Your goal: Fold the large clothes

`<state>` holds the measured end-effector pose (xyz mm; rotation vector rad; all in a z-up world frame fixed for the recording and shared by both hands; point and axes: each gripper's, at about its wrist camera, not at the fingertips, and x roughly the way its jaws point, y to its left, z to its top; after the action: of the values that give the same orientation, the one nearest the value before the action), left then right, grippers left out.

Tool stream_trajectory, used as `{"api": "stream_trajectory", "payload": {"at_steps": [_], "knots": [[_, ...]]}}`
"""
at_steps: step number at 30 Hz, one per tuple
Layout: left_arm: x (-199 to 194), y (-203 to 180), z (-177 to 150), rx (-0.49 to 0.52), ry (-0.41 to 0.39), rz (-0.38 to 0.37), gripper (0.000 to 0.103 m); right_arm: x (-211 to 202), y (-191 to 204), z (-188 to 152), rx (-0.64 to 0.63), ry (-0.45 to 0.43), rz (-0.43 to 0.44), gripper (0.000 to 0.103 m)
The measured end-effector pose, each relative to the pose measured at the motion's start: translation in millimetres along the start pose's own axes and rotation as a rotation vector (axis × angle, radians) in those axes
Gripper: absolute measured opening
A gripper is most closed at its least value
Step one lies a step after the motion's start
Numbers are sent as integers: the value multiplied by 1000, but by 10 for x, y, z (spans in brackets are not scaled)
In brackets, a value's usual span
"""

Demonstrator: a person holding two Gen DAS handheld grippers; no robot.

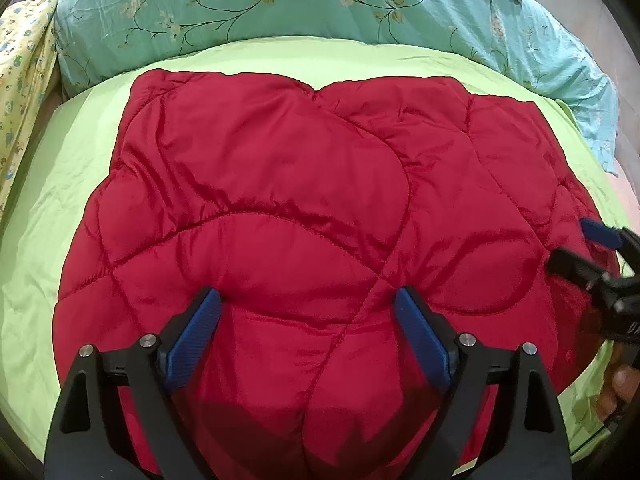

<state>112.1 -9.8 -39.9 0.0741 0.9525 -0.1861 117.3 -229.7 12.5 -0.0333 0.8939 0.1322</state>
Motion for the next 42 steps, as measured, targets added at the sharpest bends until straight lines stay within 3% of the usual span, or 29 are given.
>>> {"api": "stream_trajectory", "payload": {"at_steps": [14, 30, 42], "knots": [[63, 10, 61, 8, 7, 4, 93, 274, -78, -21, -2, 29, -8, 102], [81, -12, 112, 12, 10, 6, 97, 14, -144, -86, 44, 5, 3, 99], [43, -19, 113, 10, -5, -3, 97, 225, -182, -102, 40, 20, -25, 103]]}}
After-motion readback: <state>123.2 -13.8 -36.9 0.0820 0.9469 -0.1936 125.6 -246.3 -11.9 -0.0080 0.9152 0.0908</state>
